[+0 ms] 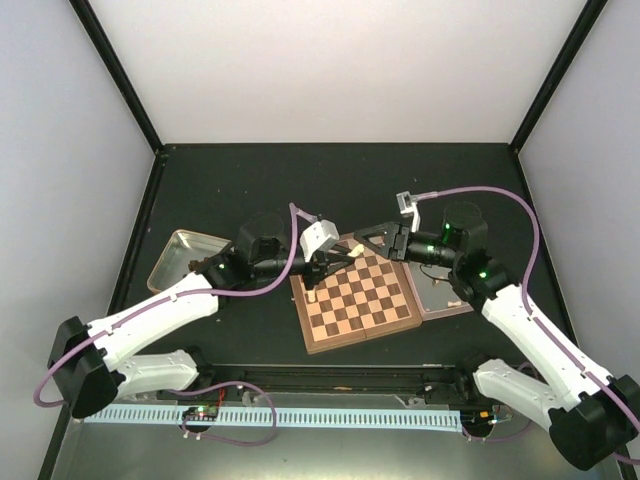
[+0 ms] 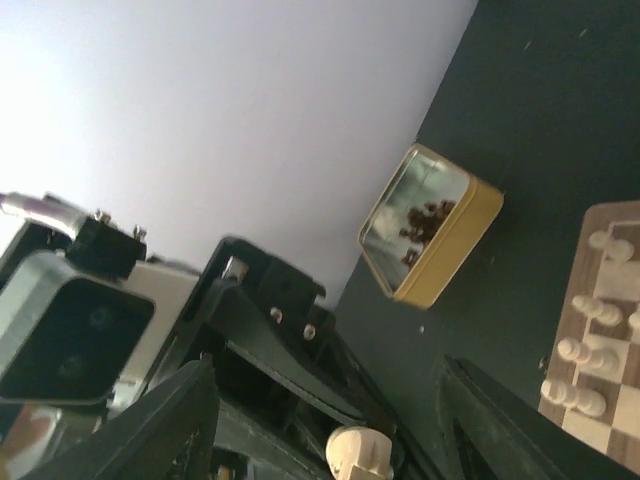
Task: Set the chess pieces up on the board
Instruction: Place the chess piece on the chessboard.
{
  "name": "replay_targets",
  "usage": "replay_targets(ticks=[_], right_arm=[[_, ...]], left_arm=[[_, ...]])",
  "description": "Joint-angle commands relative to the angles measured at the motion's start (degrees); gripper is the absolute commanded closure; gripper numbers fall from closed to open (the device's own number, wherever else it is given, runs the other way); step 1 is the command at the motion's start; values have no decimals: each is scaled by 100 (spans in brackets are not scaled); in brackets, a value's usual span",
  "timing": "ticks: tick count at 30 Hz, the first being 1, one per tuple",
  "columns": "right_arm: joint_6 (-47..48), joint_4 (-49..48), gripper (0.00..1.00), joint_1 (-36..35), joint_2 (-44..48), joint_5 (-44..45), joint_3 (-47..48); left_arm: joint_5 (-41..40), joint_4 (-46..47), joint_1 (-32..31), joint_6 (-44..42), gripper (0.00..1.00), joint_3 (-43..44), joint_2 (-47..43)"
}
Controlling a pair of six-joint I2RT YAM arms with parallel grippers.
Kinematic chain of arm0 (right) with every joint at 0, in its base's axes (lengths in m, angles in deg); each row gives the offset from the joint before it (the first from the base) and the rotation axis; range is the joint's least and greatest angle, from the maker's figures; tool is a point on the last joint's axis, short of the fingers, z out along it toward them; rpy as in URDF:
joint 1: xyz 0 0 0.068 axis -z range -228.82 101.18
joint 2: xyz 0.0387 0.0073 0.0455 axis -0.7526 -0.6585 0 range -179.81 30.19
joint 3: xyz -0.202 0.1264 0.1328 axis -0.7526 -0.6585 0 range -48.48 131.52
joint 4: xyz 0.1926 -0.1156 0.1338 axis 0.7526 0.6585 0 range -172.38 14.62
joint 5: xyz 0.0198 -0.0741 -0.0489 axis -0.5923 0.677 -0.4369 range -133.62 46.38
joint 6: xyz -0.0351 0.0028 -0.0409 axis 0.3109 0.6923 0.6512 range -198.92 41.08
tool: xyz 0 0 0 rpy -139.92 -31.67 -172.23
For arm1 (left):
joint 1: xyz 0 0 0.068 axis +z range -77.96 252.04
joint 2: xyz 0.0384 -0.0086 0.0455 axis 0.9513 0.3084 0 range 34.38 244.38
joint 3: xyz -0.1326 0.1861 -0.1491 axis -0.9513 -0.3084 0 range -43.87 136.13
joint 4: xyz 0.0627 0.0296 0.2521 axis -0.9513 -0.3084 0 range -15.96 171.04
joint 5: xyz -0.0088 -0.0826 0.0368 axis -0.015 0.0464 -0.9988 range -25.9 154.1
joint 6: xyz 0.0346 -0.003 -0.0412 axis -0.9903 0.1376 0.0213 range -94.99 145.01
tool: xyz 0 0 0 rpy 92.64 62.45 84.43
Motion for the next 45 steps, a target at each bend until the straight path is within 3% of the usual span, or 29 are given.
replay_targets(ticks=[1,6,15,16,18,21,24,30,38,45], right_arm=[[1000,777,42,22,-76,-1118,239],[1002,1036,68,22,-256,-1159,322],[680,710,93,22,-477,-1093,236],[675,697,95,22,-478,-1041,222],[751,701,98,22,-472,-903,205],[1042,877,99,17,-446,-545,238],[1557,1359,99,-65,-449,133,344],[2127,1907,99,-664,-542,2103,249],[2108,2556,99,-2679,-1190,5082,476],[1898,3104,99,-4190,-2515,6521,1094]], left_arm=[[511,232,-4,-492,98,-83,-148],[217,112,-5,-584,98,-11,-95],[197,43,-9,-632,98,-37,-62],[160,23,-7,-614,95,-46,-61],[-52,-4,-8,-457,73,-67,-87],[-526,-74,1,-121,45,-132,-129],[-1015,-138,-1,206,36,-282,-248],[-2469,-410,3,830,31,-609,-969],[-4793,-770,65,1513,23,-933,-2500],[-5137,-1163,116,1525,20,-744,-3149]])
